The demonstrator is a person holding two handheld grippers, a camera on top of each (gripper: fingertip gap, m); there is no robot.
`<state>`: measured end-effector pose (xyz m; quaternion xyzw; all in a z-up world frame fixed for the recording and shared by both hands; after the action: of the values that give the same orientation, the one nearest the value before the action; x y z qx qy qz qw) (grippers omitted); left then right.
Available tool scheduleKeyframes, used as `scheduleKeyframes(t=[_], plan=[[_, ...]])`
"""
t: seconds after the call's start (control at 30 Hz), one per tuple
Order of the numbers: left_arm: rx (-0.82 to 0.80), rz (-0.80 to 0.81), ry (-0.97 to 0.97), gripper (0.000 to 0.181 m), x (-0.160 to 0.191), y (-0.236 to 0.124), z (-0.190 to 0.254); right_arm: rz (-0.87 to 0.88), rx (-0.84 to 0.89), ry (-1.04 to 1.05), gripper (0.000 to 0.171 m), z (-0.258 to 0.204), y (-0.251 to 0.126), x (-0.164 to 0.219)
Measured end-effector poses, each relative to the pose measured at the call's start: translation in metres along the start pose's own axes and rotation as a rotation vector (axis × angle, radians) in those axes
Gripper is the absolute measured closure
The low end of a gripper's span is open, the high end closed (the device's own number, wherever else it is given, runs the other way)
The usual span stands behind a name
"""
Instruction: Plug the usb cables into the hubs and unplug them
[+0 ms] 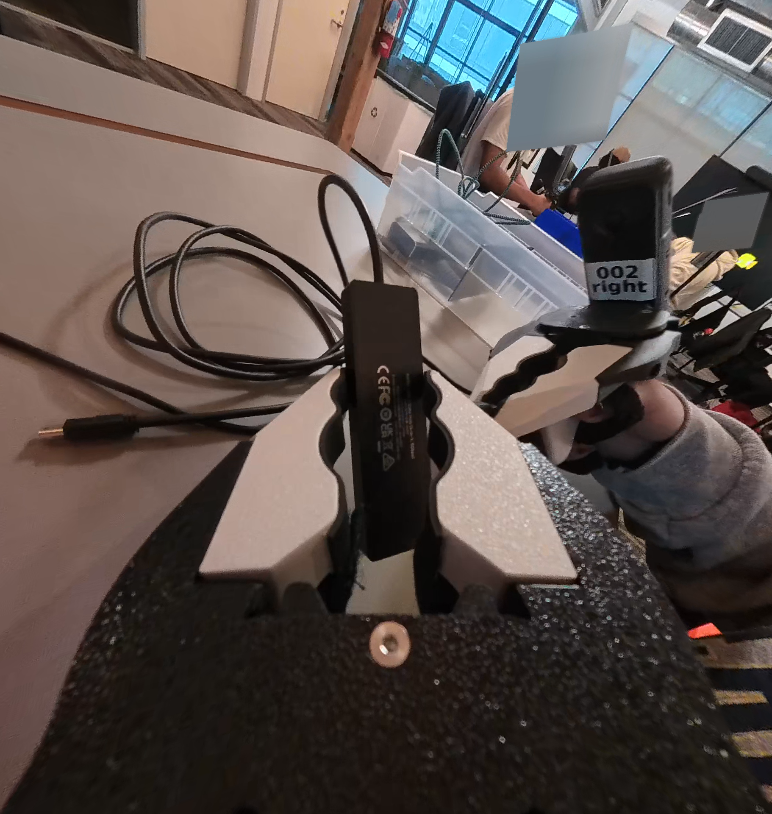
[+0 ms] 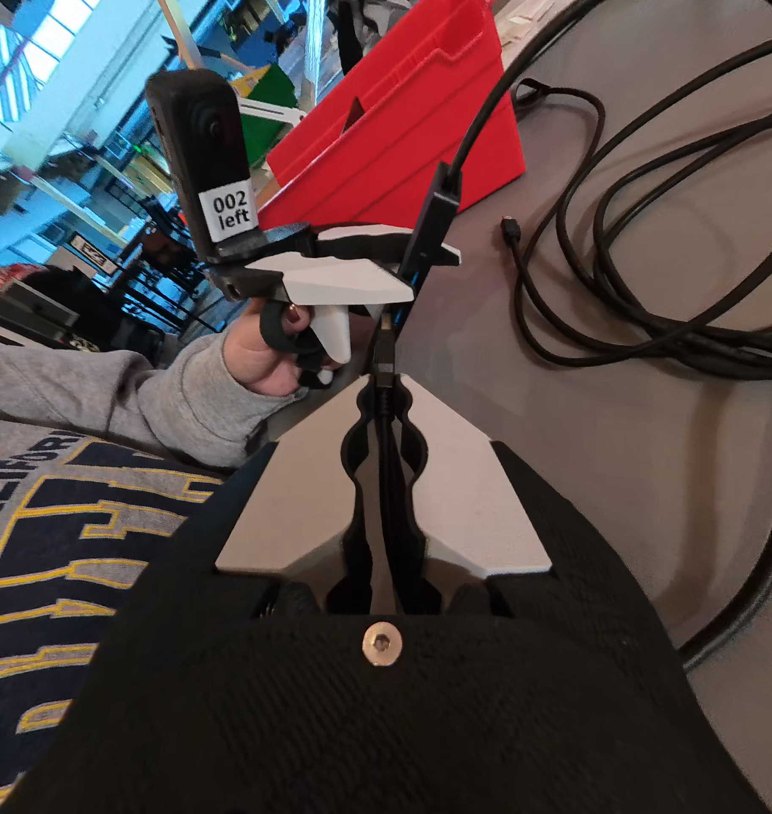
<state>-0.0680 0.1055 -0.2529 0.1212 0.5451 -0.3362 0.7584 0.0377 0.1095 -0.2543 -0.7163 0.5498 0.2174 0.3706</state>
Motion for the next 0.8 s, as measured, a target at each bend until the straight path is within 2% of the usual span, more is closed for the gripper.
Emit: scheduleKeyframes(t=[0.8], plan=[[0.003, 0.108, 0.001, 0.15, -0.0073, -0.001, 0.0059, 0.098, -0.061, 0.156, 0.166, 0.0002, 0.0022, -0.0043]])
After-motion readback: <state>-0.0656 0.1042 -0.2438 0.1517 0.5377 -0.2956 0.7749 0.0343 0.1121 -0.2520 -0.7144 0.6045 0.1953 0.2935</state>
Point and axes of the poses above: each gripper's, where its closed fingertips meet, y out along the fingers, x out of its underside, z = x × y across the jaws, the point moved 5 cm from there along -y, back along the fingers, and after that the axes turned 4 degrees about y, right-handed, at the moved point
